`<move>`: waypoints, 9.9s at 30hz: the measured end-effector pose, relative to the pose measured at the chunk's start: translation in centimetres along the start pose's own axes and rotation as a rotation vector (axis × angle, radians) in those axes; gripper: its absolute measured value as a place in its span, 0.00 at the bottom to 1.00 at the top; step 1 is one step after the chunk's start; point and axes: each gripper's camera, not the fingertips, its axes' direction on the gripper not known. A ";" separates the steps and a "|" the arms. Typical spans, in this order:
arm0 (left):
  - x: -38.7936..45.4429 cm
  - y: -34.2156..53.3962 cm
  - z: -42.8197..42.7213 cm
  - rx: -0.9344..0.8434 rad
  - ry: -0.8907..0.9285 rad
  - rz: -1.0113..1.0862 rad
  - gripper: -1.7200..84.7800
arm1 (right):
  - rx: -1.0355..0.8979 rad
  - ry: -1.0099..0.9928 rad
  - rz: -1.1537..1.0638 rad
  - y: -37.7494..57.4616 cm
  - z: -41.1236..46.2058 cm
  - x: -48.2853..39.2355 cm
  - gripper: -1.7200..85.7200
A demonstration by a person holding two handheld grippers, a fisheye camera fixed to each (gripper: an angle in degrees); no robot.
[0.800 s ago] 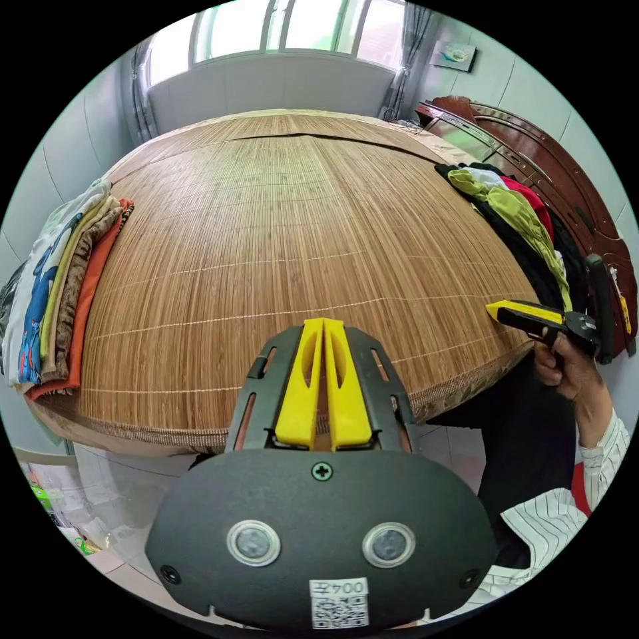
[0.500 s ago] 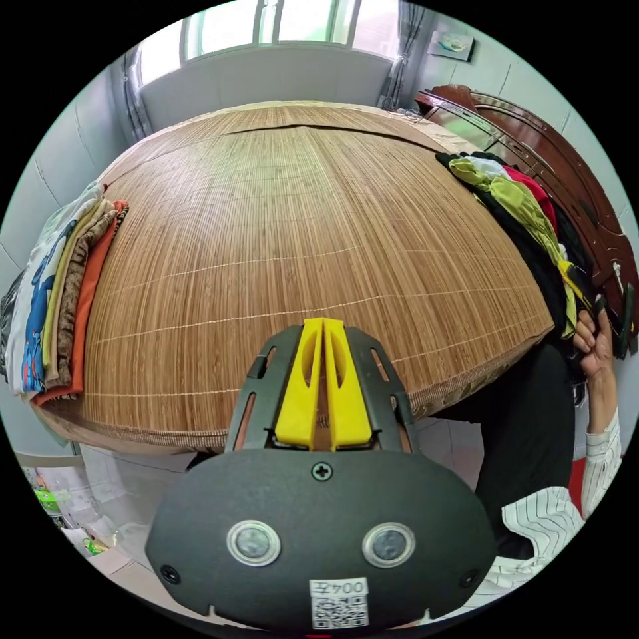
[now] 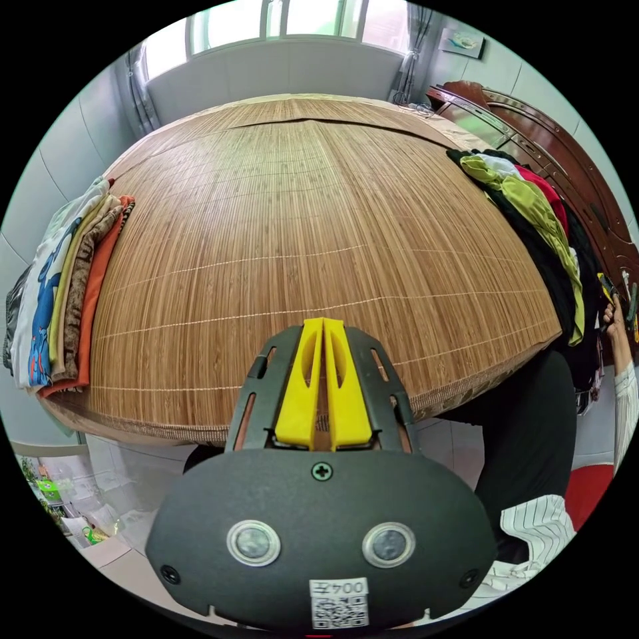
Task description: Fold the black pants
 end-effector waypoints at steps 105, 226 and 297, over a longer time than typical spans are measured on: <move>22.1 3.3 -14.5 0.329 0.291 0.569 0.18 | -0.728 -1.516 -0.131 13.4 2.9 -19.1 0.08; -6.6 -10.6 -0.1 0.181 1.096 -0.092 0.08 | -0.365 -1.273 -0.570 3.2 1.8 -29.8 0.07; 8.7 -5.4 -89.1 1.064 0.120 0.709 0.05 | 1.009 -0.713 -0.917 -27.9 -64.3 -11.9 0.07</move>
